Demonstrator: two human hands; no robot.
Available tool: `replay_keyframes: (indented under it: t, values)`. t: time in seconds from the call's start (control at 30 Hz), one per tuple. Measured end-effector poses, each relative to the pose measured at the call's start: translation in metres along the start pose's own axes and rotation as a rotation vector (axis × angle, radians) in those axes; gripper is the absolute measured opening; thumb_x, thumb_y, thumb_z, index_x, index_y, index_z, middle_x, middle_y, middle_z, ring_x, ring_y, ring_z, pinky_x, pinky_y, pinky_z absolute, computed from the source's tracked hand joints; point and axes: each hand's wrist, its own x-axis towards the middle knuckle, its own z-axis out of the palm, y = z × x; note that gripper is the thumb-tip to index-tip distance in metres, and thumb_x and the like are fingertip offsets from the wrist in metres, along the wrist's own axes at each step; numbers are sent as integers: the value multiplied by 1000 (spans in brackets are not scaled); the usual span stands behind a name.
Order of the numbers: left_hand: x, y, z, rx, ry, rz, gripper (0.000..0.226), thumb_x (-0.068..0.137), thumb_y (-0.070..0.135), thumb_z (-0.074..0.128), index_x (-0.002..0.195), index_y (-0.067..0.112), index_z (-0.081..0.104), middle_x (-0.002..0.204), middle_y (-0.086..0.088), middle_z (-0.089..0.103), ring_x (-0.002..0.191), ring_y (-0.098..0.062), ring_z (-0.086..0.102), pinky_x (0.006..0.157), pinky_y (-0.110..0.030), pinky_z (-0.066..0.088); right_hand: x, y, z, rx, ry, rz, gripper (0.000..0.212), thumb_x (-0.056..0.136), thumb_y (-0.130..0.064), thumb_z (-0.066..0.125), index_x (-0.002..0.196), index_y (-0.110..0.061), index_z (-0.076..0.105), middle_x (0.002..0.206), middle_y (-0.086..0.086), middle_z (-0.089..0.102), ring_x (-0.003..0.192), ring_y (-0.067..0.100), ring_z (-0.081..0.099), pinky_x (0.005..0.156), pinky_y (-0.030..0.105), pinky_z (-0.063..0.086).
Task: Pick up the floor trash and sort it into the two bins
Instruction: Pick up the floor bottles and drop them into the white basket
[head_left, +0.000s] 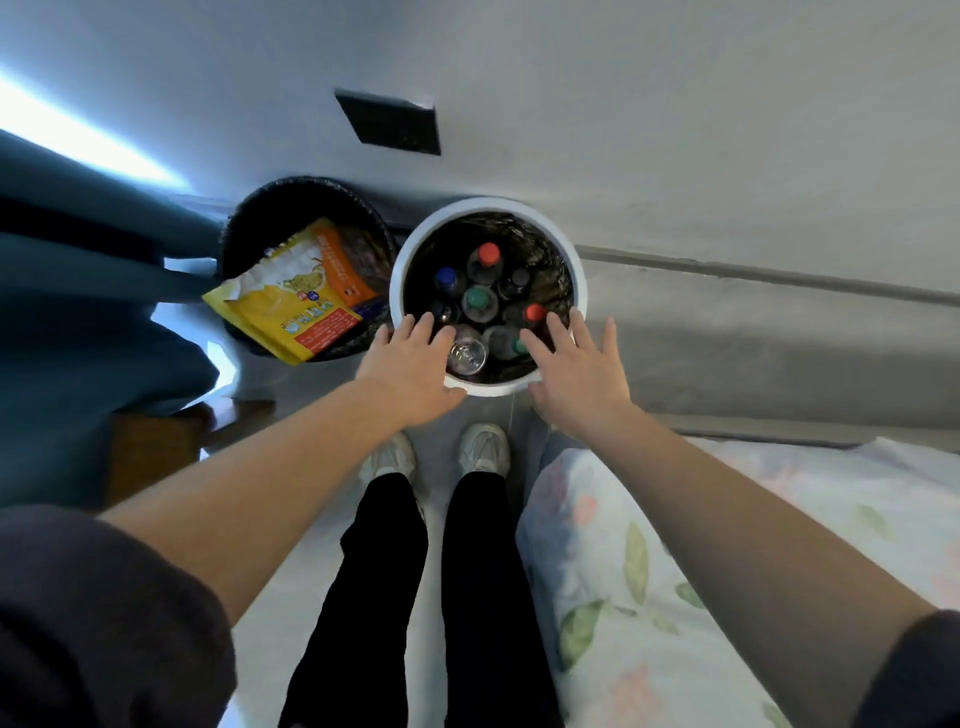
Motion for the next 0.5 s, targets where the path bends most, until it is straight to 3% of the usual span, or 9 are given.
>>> replay_keyframes:
  t: [0.27,0.5]
  values:
    - [-216,-7,-81,-94,259,-93,77,89,55,48,149,19,17,158,-8,12,146,-28,9,116,-50,13,-147,-46,-136,18,130,-81,64,97,-50,35,152,-30,10,161,7,8,147,32,2,113,60,4]
    - [-374,12,-58,-294,323,-389,76,92,57,41,152,28,4,160,-4,-1,147,-25,-3,117,-54,6,-243,-106,-191,49,177,-263,68,96,-52,40,153,-31,9,161,5,4,148,32,-2,114,60,4]
